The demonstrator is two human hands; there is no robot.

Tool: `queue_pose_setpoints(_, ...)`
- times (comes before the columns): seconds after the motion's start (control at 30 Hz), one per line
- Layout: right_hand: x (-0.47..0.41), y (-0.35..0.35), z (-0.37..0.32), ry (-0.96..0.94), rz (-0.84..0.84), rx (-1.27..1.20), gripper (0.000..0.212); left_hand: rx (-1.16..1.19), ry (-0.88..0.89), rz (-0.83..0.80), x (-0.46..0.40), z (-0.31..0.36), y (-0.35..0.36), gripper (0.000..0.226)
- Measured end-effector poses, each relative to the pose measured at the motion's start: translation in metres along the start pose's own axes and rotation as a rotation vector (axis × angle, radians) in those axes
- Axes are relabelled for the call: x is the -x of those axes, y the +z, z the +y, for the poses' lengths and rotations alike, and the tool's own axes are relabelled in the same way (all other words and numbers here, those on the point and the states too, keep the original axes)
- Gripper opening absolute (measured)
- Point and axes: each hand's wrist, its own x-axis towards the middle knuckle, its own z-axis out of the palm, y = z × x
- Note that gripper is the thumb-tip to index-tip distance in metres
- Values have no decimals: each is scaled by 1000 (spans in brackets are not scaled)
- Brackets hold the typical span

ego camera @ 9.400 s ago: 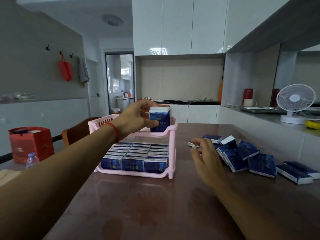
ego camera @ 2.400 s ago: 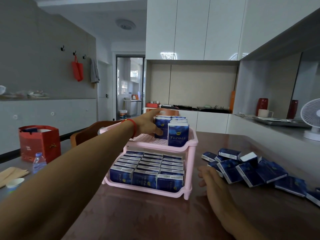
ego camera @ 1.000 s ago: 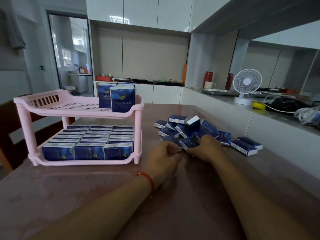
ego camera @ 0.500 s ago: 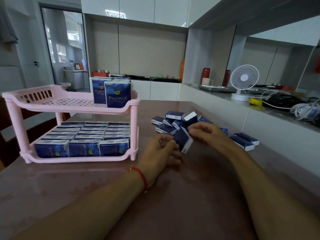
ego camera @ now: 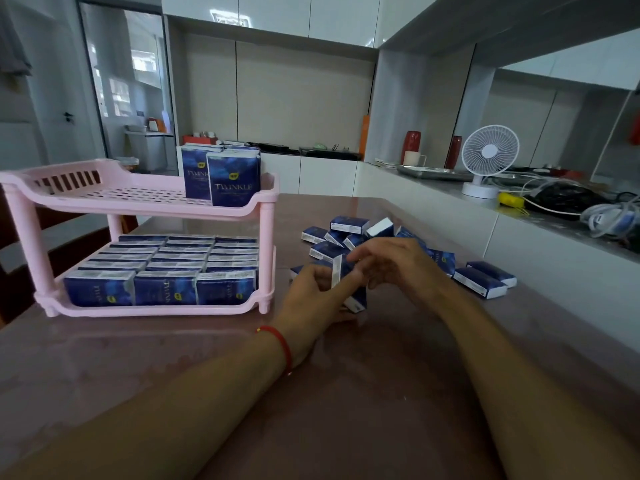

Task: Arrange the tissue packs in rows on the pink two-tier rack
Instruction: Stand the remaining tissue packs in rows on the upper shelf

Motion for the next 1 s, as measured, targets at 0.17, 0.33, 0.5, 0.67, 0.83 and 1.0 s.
queue_pose_setpoints(0.17, -17, -28, 46, 17, 645, 718, 20, -29, 14, 47, -2, -2, -1, 24)
queue_pose_setpoints(0.33, -26, -37, 83, 314, 507, 1146, 71, -20, 19, 52, 0, 1, -1, 24)
queue_pose_setpoints(0.5, -21, -30, 69, 141, 633, 853, 53, -4, 31, 63, 4, 2, -2, 27)
queue_pose_setpoints(0.67, -3, -28, 19, -119, 309, 255, 63, 11, 63, 59, 5, 0, -4, 27)
queue_pose_setpoints(0.83, 9, -10, -16, -220, -109, 308, 70, 220, -10, -6, 11, 15, -2, 28)
queue_pose_setpoints(1.0, 15, 4, -17, -151, -253, 397, 81, 210, -36, -45, 17, 18, -6, 30)
